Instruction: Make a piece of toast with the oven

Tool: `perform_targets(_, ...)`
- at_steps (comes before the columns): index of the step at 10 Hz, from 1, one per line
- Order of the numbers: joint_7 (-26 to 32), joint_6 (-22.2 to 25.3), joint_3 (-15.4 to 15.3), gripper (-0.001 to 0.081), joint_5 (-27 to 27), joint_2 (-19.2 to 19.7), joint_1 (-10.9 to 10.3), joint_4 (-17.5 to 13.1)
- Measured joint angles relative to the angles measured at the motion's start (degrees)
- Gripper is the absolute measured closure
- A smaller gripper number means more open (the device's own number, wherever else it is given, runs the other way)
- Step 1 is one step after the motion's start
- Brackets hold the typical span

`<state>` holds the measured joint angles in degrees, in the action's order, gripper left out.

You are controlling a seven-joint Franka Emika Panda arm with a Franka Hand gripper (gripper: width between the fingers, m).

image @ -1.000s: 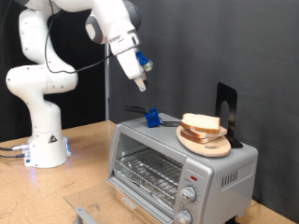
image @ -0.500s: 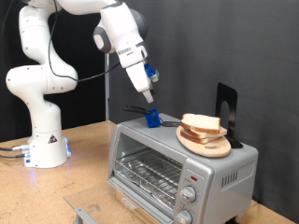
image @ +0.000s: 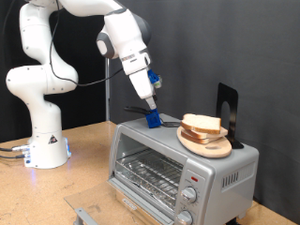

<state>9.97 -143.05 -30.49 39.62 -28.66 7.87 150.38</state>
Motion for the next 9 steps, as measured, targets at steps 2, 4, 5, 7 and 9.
perform_targets(2, 0.22, 0.0, 0.58, -0.0001, 0.0, -0.01, 0.1, 0.0)
perform_targets(4, 0.27, -0.04, 0.63, -0.0001, -0.23, 0.05, 0.63, 0.19)
perform_targets(5, 0.27, -0.33, 0.5, -0.0001, -0.37, 0.36, 0.83, 0.33)
perform_targets(7, 0.44, -1.97, -0.14, -0.0001, -0.41, 1.73, 0.92, 0.43)
perform_targets(9, 2.22, -2.73, -0.34, -0.0001, -0.41, 2.66, 0.88, 0.43)
